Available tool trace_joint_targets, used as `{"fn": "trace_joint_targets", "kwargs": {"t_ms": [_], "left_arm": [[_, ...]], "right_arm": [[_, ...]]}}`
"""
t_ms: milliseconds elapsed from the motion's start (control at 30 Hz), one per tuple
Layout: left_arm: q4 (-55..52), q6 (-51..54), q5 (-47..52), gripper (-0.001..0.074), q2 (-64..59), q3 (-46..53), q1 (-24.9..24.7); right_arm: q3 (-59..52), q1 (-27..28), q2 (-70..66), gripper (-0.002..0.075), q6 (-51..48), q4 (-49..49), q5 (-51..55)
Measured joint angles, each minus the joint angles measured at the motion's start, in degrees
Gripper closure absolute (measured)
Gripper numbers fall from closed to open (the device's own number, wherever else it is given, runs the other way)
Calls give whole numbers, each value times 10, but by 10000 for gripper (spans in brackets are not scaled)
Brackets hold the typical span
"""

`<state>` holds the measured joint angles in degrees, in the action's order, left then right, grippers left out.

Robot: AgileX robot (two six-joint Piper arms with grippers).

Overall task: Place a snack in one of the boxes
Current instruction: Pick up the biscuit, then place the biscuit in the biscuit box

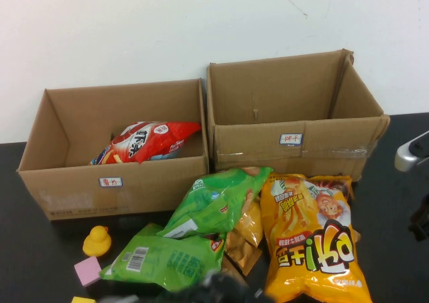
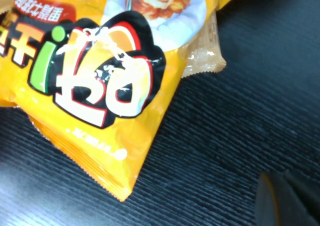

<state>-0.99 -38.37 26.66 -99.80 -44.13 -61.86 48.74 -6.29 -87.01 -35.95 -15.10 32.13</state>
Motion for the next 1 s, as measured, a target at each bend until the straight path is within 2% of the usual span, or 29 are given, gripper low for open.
{"fn": "trace_joint_targets", "kwargs": {"t_ms": [200,367,467,633,833,1000], "left_arm": [[-130,13,129,538,43,-157,18],[-189,60,172,538,44,-293,100],[-169,98,157,538,42,-350,155],[-75,200,111,539,27,-410,245],[-12,243,32,539,-13,-438,299],[0,248,-11,539,-61,-463,311]], "right_arm": [[0,0,0,727,-1,0,0],[0,0,0,727,-4,0,0],[0,0,0,727,-4,-1,0],[0,0,0,727,-5,-2,-1],[0,0,0,727,-5,-4,-3],[0,0,0,727,-5,-8,-5]]}}
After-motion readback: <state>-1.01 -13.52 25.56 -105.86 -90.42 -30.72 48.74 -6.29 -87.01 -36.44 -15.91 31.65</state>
